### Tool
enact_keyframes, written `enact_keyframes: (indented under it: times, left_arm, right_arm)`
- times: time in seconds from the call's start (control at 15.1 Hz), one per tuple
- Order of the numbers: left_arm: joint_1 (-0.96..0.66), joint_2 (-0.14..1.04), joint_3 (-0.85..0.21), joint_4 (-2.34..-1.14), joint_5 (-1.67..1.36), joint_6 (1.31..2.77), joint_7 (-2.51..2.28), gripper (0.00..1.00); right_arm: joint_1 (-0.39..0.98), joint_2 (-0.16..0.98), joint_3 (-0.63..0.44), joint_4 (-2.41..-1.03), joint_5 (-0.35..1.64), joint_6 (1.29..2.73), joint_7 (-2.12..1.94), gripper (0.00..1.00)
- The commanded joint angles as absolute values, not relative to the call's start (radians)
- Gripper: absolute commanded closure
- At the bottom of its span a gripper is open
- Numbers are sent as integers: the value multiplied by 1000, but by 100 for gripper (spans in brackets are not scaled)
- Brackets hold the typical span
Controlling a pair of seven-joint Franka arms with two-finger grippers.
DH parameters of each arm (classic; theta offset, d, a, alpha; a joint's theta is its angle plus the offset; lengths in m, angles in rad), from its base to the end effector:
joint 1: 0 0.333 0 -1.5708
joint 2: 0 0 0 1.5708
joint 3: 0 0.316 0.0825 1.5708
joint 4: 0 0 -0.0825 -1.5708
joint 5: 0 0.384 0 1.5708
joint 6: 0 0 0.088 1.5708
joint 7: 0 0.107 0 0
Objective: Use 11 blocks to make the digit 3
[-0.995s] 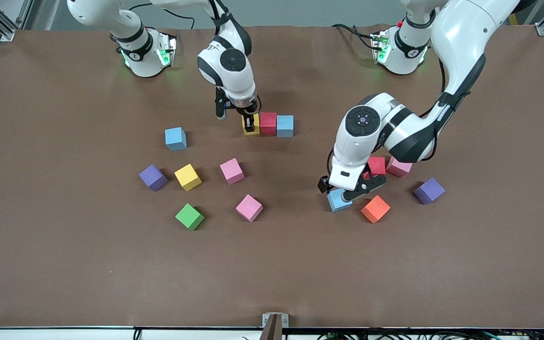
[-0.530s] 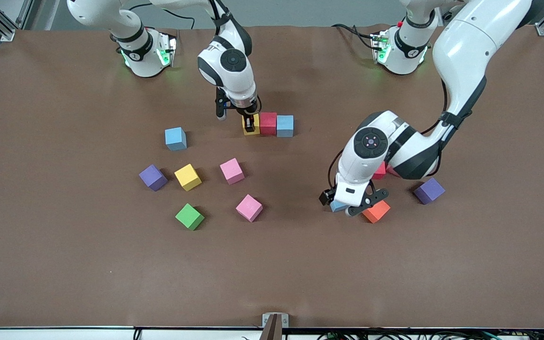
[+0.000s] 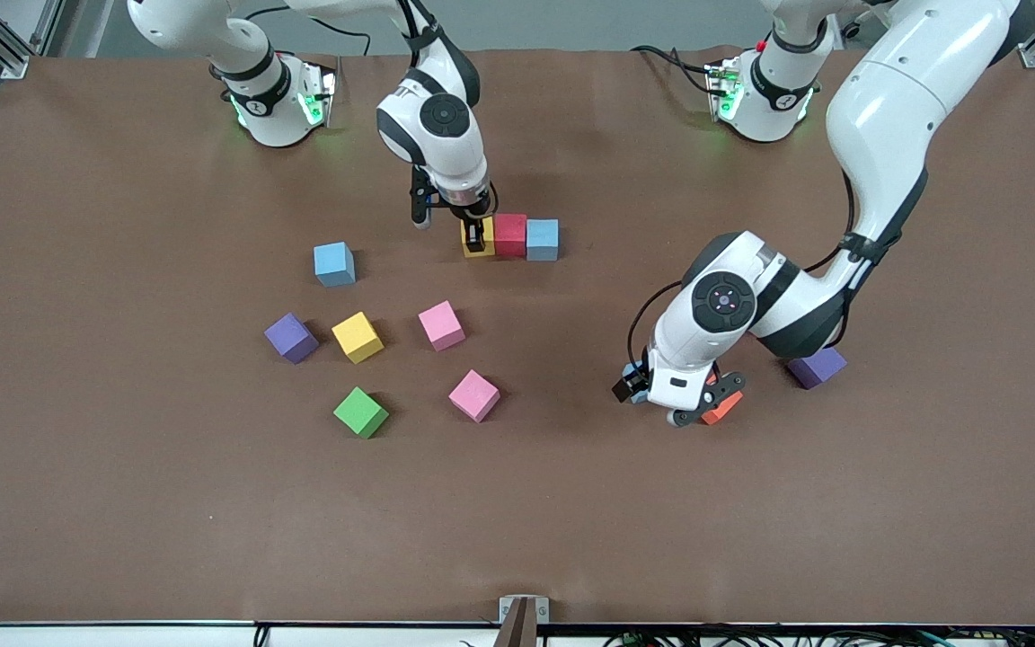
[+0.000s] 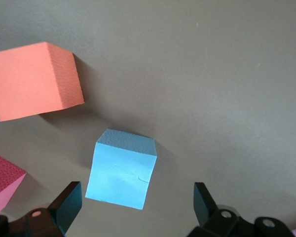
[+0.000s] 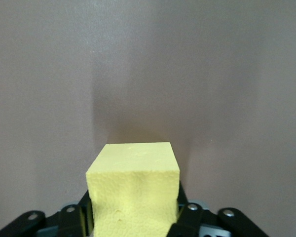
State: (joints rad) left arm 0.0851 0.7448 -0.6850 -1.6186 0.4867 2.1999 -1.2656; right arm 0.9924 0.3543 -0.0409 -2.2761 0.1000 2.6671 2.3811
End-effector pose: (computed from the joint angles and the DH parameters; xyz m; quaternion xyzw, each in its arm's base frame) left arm 0.6123 -0.3177 0.2619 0.9664 0.2552 -0.0108 0.0273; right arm 0.3154 0.4366 0.2026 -0.7264 0.6869 0.0183 0.0171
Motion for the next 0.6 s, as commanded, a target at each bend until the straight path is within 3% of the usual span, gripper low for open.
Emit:
enact_keyframes:
  times: [0.0,0.53]
  left_arm:
    - [75,761,-681,-1609,503,2181,-1200,0]
    - [72,781,-667,-1631,534,2172,-1137,0]
  right_arm:
    - [991,430,-43,-2229,87,2697,2399,0]
    - [986,411,-44,-2226,80,2637,2372,0]
